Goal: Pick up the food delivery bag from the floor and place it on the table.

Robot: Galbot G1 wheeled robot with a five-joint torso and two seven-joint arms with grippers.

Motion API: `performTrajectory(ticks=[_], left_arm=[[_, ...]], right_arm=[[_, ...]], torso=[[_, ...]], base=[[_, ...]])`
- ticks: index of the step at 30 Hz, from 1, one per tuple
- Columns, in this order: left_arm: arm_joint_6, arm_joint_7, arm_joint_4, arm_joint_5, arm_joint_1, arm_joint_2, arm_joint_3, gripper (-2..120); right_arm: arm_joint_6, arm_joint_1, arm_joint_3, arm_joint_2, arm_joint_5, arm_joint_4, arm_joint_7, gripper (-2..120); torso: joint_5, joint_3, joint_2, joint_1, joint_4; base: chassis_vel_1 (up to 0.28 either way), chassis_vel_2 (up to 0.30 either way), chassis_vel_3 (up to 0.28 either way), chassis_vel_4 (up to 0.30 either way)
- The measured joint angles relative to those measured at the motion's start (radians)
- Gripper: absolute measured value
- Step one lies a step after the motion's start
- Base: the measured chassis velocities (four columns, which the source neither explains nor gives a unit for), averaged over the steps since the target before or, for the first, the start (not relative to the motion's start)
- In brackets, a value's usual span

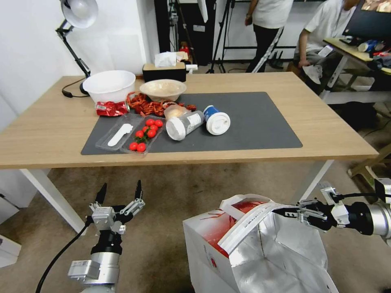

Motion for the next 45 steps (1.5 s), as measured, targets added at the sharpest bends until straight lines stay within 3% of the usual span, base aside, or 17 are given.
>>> performTrajectory(ticks=[37,45], left_arm=[[0.024,-0.033,-0.012,-0.018,-0.002,0.002,-0.004,100],[-0.010,-0.036,-0.010,-0.015,-0.001,0.002,-0.004,100]], right_arm=[[0.000,0.004,-0.007,0.003,-0.006,0.001,0.004,0],[0.003,-0.001,-0.008,0.010,-0.013,0.003,0.003,0]], torso=[[0.0000,0.097,0.168,0.072,0.0000],[0.0000,0.109,0.190,0.081,0.0000]], base=[[0.000,0.000,0.000,0.000],[0.000,0.000,0.000,0.000]])
